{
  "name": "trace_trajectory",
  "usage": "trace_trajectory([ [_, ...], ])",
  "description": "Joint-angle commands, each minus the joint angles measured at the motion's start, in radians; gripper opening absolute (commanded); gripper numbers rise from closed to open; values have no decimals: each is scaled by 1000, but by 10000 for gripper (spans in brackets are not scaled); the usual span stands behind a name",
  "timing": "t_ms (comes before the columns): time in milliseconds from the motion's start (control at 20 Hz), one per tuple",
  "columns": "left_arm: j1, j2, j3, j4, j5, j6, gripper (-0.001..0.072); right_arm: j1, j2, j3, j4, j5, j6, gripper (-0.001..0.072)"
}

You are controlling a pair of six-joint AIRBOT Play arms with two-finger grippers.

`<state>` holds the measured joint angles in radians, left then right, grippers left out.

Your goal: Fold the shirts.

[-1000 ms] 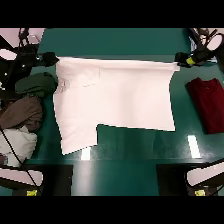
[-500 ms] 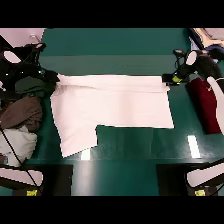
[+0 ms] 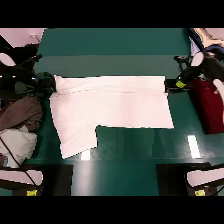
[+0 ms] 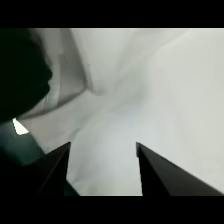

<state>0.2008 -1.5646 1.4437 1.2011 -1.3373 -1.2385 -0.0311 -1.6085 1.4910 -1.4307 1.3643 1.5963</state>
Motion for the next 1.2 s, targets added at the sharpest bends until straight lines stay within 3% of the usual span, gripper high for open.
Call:
trace_trajectory([
  [0, 74, 130, -145, -16, -76, -46, 501, -73, 131, -102, 192, 83, -102, 376],
  [100, 84, 267, -348, -16, -19, -50, 501, -108, 223, -209, 277, 75, -128, 375],
  [300, 84, 501, -741, -90, 58, -67, 501, -116, 353, -372, 285, -3, -140, 375],
  [450, 84, 575, -894, -123, 71, -71, 501, -116, 407, -437, 285, -20, -140, 375],
  [950, 81, 579, -941, -206, 220, -62, 499, -116, 478, -442, 284, -18, -141, 361],
  [1150, 81, 579, -942, -208, 213, -62, 499, -116, 478, -442, 284, -10, -142, 361],
])
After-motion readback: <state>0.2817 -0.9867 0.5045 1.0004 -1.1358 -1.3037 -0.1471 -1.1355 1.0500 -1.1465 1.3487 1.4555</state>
